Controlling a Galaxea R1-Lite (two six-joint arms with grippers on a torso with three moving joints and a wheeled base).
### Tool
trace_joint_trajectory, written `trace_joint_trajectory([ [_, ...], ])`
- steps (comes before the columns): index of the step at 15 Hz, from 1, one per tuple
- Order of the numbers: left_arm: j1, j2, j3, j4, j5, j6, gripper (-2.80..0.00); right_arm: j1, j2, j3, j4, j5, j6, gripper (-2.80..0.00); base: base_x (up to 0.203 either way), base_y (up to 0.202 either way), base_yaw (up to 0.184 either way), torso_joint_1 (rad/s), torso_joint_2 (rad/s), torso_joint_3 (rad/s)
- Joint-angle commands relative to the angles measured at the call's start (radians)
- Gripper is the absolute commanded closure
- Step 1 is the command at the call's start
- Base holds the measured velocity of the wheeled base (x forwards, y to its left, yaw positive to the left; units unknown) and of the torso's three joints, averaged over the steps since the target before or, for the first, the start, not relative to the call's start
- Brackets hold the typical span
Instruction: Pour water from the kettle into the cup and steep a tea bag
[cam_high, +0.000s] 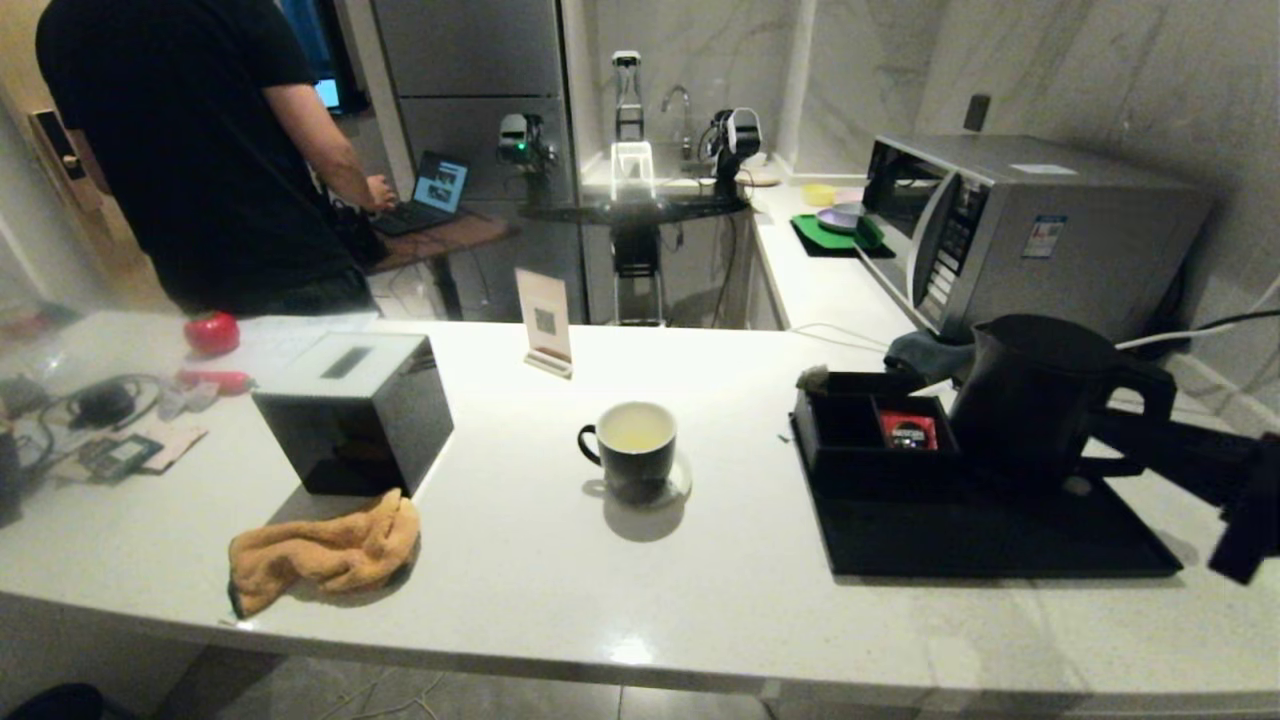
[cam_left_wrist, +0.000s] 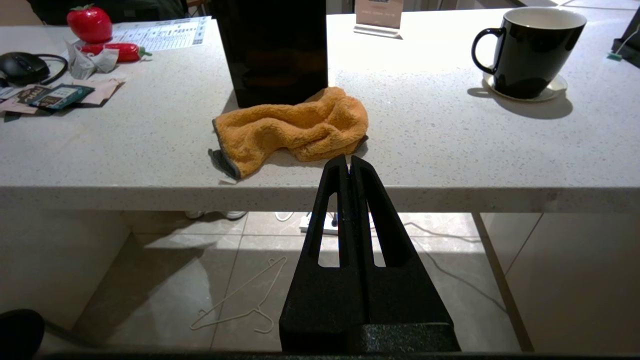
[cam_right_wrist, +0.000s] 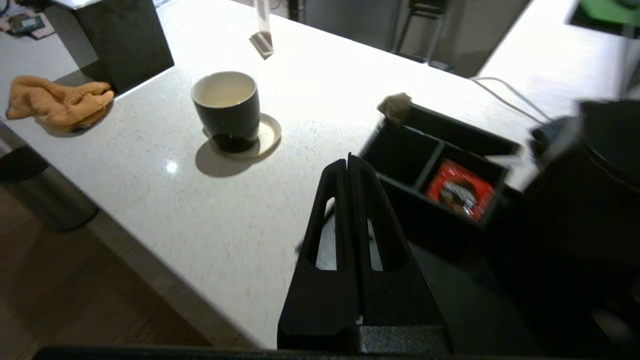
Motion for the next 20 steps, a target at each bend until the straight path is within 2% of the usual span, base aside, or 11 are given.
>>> trace_joint_trajectory([
  [1,0.0,0.0,0.0,0.0,0.0,0.0,0.0,0.027,0.197,-0.035,-0.078,0.002,-0.001,0.0,0.0,0.0,0.0,0.0,0.0,0.0],
  [10,0.0,0.0,0.0,0.0,0.0,0.0,0.0,0.082,0.725,-0.339,-0.34,-0.014,-0.006,0.0,0.0,0.0,0.0,0.0,0.0,0.0],
  [11,0.0,0.0,0.0,-0.001,0.0,0.0,0.0,0.084,0.764,-0.368,-0.348,-0.014,-0.006,-2.8,0.0,0.0,0.0,0.0,0.0,0.0],
  [17,0.0,0.0,0.0,0.0,0.0,0.0,0.0,0.084,0.916,-0.498,-0.367,-0.018,-0.009,-2.8,0.0,0.0,0.0,0.0,0.0,0.0],
  [20,0.0,0.0,0.0,0.0,0.0,0.0,0.0,0.084,0.965,-0.524,-0.377,-0.11,-0.004,-2.8,0.0,0.0,0.0,0.0,0.0,0.0],
])
